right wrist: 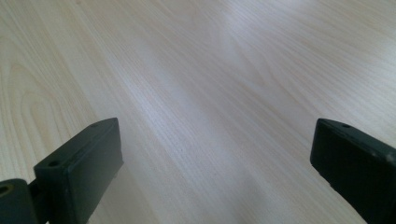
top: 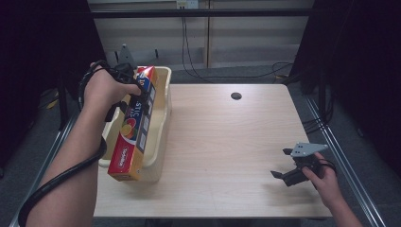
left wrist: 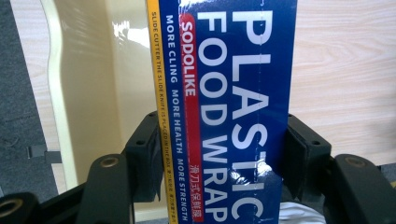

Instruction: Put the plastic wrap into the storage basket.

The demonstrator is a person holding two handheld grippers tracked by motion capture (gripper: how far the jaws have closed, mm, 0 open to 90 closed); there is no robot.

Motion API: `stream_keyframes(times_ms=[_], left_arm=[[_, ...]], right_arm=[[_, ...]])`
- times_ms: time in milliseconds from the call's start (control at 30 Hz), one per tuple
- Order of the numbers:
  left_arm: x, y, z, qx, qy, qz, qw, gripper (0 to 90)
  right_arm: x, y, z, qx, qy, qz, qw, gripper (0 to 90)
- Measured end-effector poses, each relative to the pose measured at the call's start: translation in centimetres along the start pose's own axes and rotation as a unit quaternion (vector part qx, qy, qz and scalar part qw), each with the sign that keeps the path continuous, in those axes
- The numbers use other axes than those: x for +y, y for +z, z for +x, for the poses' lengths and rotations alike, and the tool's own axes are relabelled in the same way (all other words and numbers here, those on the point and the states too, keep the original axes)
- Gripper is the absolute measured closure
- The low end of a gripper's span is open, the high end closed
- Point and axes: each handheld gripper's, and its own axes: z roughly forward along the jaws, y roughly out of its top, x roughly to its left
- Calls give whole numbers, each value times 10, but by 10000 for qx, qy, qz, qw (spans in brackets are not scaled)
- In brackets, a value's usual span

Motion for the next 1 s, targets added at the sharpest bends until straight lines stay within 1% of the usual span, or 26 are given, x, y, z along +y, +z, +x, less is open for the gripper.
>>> stream_keyframes(times_ms=[67, 100, 167, 200, 233, 300, 333, 367, 467, 533, 567, 600, 733, 767, 800, 833, 867, 900, 1000], left_arm=[[0, 2, 2, -9, -17, -22, 10000, 406], [0, 3, 3, 25, 6, -42, 10000, 406], [0, 5, 3, 52, -31, -20, 10000, 406], [0, 5, 3, 80, -8, -18, 10000, 406], [0, 6, 4, 48, 2, 9, 10000, 406], [0, 8, 4, 69, -20, -9, 10000, 406], [0, 9, 4, 30, 1, 9, 10000, 406], [0, 11, 4, 21, -36, 4, 10000, 406], [1, 14, 4, 48, 3, 21, 10000, 406], [2, 16, 5, 50, 46, 93, 9999, 406], [2, 18, 5, 52, 1, 70, 10000, 406], [2, 19, 6, 69, 46, 91, 9999, 406], [3, 24, 8, 94, 35, 111, 9999, 406], [3, 25, 8, 57, 30, 138, 9999, 406], [3, 25, 9, 72, 54, 157, 9998, 406], [4, 27, 9, 48, 31, 152, 9999, 406], [4, 28, 11, 26, 66, 186, 9998, 406], [4, 30, 11, 54, 27, 149, 9999, 406], [5, 34, 12, 68, 21, 183, 9998, 406]], right_arm=[[0, 0, 0, 3, -4, -3, 10000, 20], [0, 0, 0, 8, -8, 0, 10000, 20], [0, 0, 0, 5, -8, -4, 10000, 20], [0, 0, 0, 8, -2, -4, 10000, 20], [0, 0, 0, 17, -8, -5, 10000, 20], [0, 0, 0, 8, -4, 2, 10000, 20], [0, 0, 0, 8, -4, 2, 10000, 20], [0, 0, 0, 4, -3, -2, 10000, 20], [0, 0, 0, -6, -14, -12, 10000, 20], [0, 0, 1, -10, -12, -2, 10000, 20], [0, 0, 1, -6, -8, -4, 10000, 20], [0, 0, 0, -1, -17, -11, 10000, 20], [-1, 0, 0, 8, 1, -10, 10000, 20], [-1, 0, 0, -12, 2, -6, 10000, 20], [-1, 0, 0, -4, -9, -11, 10000, 20], [-1, 0, 0, -8, -18, -6, 10000, 20], [0, 0, 0, -13, -24, -4, 10000, 20], [0, 0, 1, -6, -23, -1, 10000, 20], [0, 0, 1, 4, -31, -7, 10000, 20]])
